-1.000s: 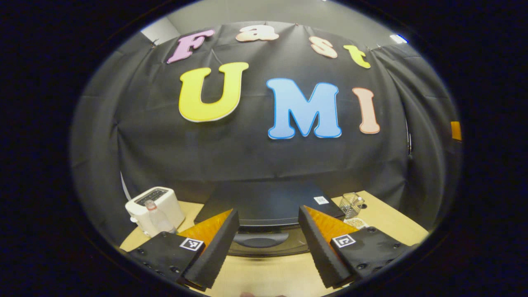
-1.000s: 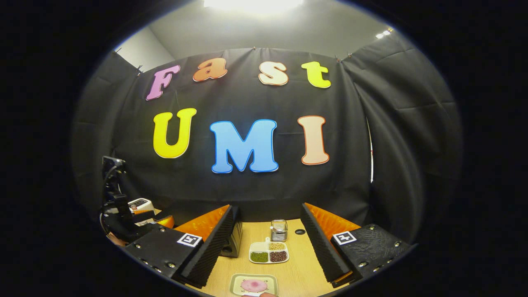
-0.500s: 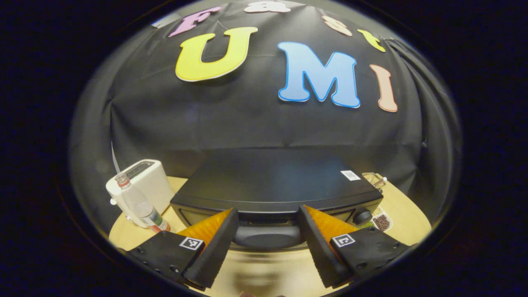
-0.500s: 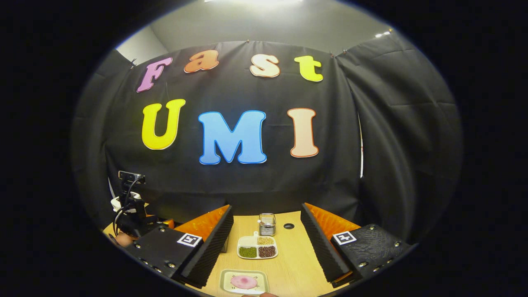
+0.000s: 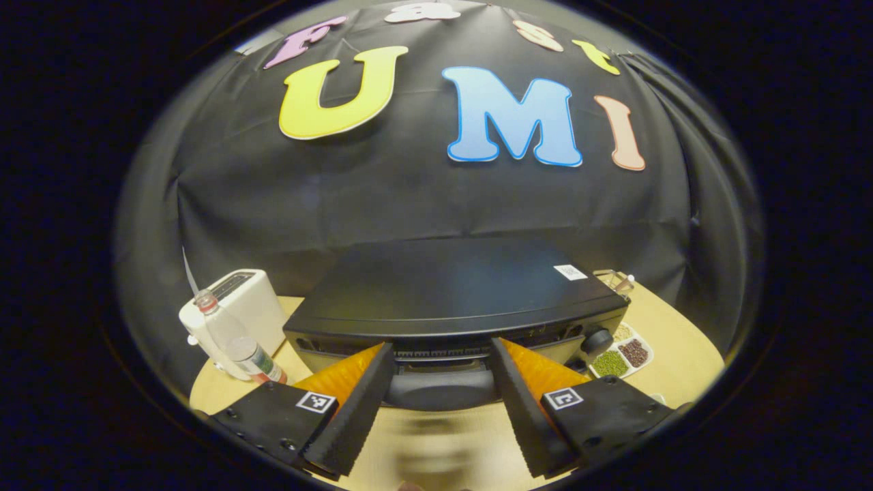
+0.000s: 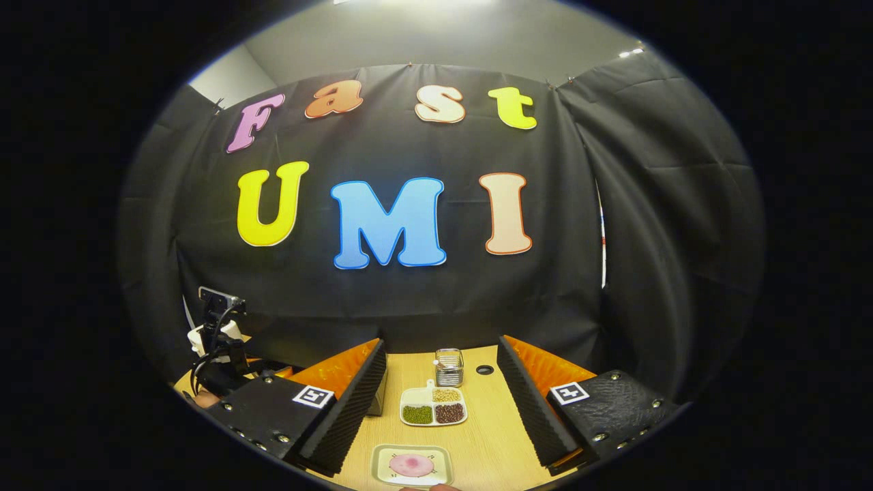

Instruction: Open the electric oven with the left hand, put the food in, and close the electric oven.

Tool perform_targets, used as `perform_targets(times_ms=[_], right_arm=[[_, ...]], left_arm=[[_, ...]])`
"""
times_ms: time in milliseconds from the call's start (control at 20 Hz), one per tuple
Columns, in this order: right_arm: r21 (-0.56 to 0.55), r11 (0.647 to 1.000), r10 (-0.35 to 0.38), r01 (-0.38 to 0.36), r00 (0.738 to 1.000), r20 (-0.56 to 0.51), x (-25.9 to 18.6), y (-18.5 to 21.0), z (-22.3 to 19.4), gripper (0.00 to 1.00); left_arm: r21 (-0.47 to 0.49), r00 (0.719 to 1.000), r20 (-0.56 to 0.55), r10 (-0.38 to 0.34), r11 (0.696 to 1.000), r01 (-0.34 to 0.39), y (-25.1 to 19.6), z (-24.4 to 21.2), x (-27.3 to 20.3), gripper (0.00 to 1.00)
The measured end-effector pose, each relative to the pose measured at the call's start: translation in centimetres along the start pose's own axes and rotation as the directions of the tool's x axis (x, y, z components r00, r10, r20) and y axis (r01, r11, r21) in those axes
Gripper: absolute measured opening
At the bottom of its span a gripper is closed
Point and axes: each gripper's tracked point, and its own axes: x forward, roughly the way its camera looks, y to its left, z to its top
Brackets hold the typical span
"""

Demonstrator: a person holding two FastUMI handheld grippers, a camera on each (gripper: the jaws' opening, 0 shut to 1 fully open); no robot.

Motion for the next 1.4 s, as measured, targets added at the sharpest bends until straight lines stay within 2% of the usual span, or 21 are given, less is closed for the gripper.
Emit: perform_targets(times_ms=[350,400,450,750,900,950,1000,1200,1250,1400], right_arm=[[-0.006,1.0,0.018,-0.018,1.0,-0.004,-0.7,0.0,-0.2,0.99],[-0.007,1.0,0.017,-0.017,1.0,-0.002,-0.8,0.0,0.0,0.99],[-0.007,1.0,0.017,-0.017,1.0,-0.001,-0.8,0.0,-0.1,0.99],[-0.019,1.0,0.017,-0.017,1.0,-0.007,-1.5,0.1,-0.4,0.99],[-0.024,1.0,0.015,-0.015,1.0,-0.014,-1.7,0.0,-0.7,0.99],[-0.021,1.0,0.014,-0.015,1.0,-0.014,-1.7,0.0,-0.7,0.99],[-0.016,1.0,0.015,-0.015,1.0,-0.015,-1.7,0.1,-0.7,0.99],[-0.01,1.0,0.015,-0.015,0.999,-0.034,-1.7,-0.1,-1.4,0.99],[-0.008,1.0,0.012,-0.012,0.999,-0.038,-1.7,-0.2,-1.6,0.99],[0.008,1.0,0.01,-0.01,0.998,-0.059,-1.7,-0.5,-2.3,0.99]], left_arm=[[0.027,1.0,-0.025,0.007,1.0,-0.006,-0.4,-2.8,-3.1,0.95],[0.037,1.0,-0.03,0.006,0.999,-0.005,-0.5,-3.2,-3.4,0.99],[0.041,0.999,-0.035,0.005,0.999,-0.004,-0.5,-3.8,-3.8,0.95],[0.037,0.997,-0.071,0.0,0.999,0.003,-0.7,-6.7,-5.5,0.95],[0.017,0.994,-0.113,-0.002,1.0,0.004,-0.7,-8.9,-6.0,0.95],[0.013,0.992,-0.125,-0.006,1.0,0.008,-0.8,-9.6,-6.3,1.0],[0.015,0.989,-0.144,-0.01,1.0,0.013,-0.9,-10.2,-6.3,0.97],[0.009,0.976,-0.215,-0.027,1.0,0.029,-1.0,-13.5,-7.1,1.0],[0.002,0.971,-0.237,-0.031,0.999,0.033,-1.1,-14.2,-7.0,0.97],[-0.019,0.961,-0.273,-0.036,0.999,0.032,-1.0,-15.2,-7.0,0.99]])
